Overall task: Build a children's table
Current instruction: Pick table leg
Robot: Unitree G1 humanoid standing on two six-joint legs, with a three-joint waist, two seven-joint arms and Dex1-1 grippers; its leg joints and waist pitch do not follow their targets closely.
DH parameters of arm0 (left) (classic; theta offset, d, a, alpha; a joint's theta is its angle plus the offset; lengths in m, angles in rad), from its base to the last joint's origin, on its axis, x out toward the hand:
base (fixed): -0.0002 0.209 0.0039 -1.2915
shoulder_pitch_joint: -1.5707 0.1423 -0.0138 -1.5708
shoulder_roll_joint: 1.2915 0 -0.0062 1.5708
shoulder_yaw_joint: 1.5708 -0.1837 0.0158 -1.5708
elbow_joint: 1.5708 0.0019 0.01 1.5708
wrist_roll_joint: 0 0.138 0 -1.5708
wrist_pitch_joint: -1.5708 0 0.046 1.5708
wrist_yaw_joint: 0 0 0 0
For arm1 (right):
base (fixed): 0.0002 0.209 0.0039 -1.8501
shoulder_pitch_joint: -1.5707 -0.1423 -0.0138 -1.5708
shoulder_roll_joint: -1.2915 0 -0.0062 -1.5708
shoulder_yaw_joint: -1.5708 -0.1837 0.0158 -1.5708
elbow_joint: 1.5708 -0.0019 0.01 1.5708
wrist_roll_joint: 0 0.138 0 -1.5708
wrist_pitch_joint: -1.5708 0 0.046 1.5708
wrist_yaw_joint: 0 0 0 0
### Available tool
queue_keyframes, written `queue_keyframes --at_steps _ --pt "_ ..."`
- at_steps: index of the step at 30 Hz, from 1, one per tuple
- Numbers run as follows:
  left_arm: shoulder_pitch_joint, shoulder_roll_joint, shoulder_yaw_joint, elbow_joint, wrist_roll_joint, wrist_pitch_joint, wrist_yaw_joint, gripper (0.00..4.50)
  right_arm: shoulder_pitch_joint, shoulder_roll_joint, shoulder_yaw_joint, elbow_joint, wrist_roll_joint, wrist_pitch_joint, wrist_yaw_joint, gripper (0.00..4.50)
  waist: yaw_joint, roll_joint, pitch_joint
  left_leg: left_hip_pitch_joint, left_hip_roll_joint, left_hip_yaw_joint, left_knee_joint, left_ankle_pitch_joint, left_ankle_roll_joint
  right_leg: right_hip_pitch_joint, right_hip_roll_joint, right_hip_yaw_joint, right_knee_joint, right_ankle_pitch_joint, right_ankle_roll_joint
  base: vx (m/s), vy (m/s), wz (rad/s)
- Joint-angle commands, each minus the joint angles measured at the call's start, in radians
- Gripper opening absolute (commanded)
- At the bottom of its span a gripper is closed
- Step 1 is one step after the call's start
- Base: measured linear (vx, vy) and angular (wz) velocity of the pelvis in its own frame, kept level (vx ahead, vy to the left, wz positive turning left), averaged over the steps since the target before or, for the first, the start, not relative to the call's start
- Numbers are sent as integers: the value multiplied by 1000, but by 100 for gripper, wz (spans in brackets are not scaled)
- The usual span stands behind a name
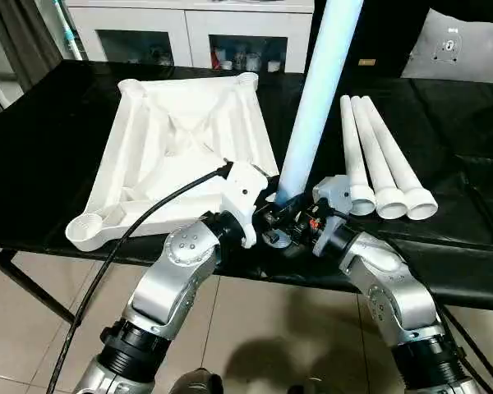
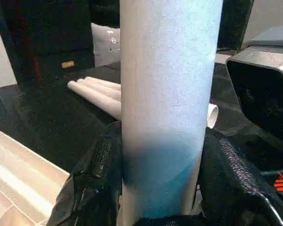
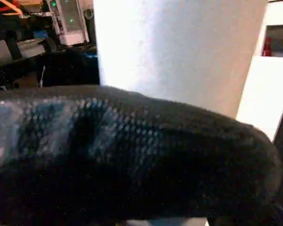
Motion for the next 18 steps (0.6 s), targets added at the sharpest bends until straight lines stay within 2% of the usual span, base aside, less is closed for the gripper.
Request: queue_keyframes --at_steps 1,4,5,8,9,10,12,18 --pt "-1 9 52 19 14 18 19 195 -7 -5 -11 -13 2 -23 8 191 -2 -9 -86 24 90 -39 -74 -215 52 45 -98 60 -93 -233 -196 0 0 0" --pt "-13 5 62 29 16 36 39 195 -11 -9 -13 -15 2 -4 5 191 -1 -9 -86 25 90 -39 -74 -212 53 45 -98 61 -93 -225 -197 0 0 0" --pt "-16 4 66 30 16 39 44 195 -11 -10 -13 -16 2 3 5 247 -2 -9 -85 25 90 -39 -74 -212 54 45 -99 60 -93 -225 -198 0 0 0" --pt "-40 2 90 34 7 63 64 195 -17 -19 -17 -26 28 32 36 267 -1 -11 -86 24 88 -37 -71 -206 58 47 -99 60 -92 -221 -202 0 0 0" --pt "-44 3 94 33 6 67 66 195 -17 -20 -18 -28 32 33 42 267 -1 -8 -86 24 87 -39 -71 -210 59 47 -98 59 -92 -226 -198 0 0 0" --pt "-58 8 109 31 -6 83 64 194 -22 -30 -21 -34 42 42 58 295 -2 -10 -86 25 86 -38 -70 -211 58 47 -98 59 -94 -232 -197 0 0 0" --pt "-66 11 117 30 -13 88 60 193 -25 -37 -23 -37 46 46 68 307 -3 -11 -86 23 86 -39 -70 -198 61 49 -97 58 -93 -228 -194 0 0 0" --pt "-101 26 178 23 -100 131 -5 193 -29 -106 -45 -75 95 104 149 355 3 -11 -88 27 88 -38 -68 -208 63 47 -98 56 -93 -238 -203 0 0 0"
